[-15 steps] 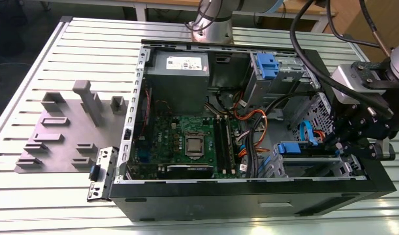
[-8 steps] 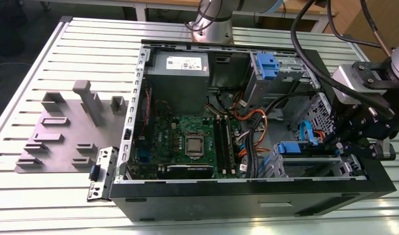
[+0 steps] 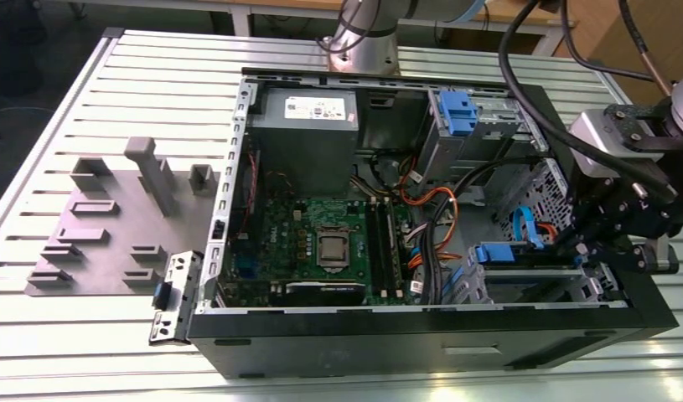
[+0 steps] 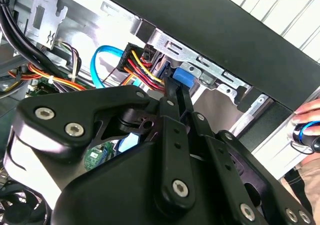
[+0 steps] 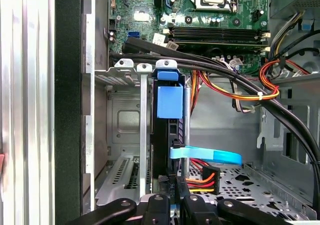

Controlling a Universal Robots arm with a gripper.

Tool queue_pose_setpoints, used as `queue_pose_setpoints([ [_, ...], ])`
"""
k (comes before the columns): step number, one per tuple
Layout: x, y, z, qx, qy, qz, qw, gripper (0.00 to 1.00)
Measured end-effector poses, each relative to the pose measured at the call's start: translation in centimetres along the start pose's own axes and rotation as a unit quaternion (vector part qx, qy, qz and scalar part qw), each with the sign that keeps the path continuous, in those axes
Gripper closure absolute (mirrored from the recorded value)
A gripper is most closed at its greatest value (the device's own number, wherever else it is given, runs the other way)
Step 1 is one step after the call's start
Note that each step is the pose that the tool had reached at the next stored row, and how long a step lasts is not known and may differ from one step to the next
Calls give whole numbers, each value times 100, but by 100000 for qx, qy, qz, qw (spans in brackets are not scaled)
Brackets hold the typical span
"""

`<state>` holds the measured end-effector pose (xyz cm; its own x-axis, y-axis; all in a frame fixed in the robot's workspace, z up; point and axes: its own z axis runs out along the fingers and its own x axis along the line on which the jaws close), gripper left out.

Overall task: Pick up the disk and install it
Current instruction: 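Insert the second disk wire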

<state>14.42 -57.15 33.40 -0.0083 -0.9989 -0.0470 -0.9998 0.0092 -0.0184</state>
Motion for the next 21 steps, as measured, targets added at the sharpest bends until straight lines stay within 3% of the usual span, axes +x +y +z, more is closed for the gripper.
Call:
queue_pose_setpoints([
  [6, -1, 4, -18, 7, -132, 3, 100000, 83],
  [11, -3, 41, -20, 17, -327, 5, 99999, 83],
  [21, -41, 76, -18, 19, -340, 90, 99999, 83],
])
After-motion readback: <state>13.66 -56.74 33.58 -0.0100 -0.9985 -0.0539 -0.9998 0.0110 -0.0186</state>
